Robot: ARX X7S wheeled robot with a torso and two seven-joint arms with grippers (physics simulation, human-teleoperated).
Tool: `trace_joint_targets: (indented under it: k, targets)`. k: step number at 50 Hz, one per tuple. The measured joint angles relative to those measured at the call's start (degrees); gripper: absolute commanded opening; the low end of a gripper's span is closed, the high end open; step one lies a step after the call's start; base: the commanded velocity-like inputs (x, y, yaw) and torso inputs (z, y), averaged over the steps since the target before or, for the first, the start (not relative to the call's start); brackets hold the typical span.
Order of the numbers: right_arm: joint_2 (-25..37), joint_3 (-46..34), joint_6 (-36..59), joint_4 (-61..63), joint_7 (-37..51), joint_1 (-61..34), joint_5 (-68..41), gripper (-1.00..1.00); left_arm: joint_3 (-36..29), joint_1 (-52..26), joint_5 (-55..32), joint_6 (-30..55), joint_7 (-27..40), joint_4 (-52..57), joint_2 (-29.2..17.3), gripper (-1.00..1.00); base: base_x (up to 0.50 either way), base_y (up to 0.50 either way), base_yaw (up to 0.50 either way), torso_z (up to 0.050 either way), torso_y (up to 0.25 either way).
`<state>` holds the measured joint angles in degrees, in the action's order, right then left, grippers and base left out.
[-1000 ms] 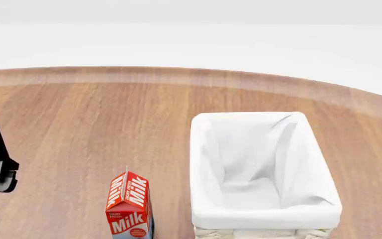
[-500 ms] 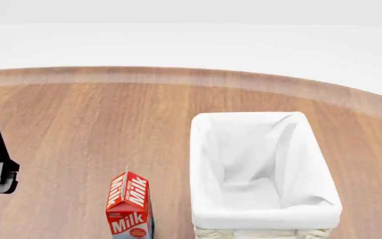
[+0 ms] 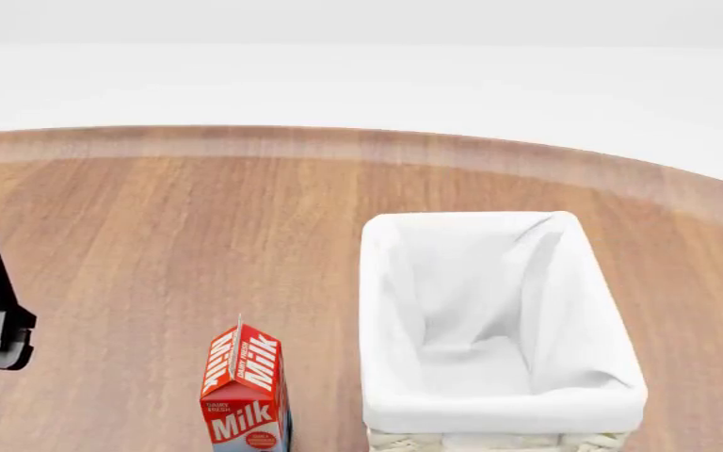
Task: Pick up the alphabet soup and the tomato sauce, and put them in the basket.
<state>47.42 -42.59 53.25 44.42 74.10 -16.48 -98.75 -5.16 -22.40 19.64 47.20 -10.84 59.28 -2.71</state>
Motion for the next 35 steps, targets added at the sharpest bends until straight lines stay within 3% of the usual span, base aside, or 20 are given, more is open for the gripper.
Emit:
trace_joint_targets:
  k: [35]
  targets:
    - [-1.5,-2.2,-1.1,-3.8,-7.2,5.1,10.0,1.0,0.5,-0.1,-0.5,0.4,0.2,0.1,-0.5,1.0,0.0,0.0,0.0,0.0,0.0]
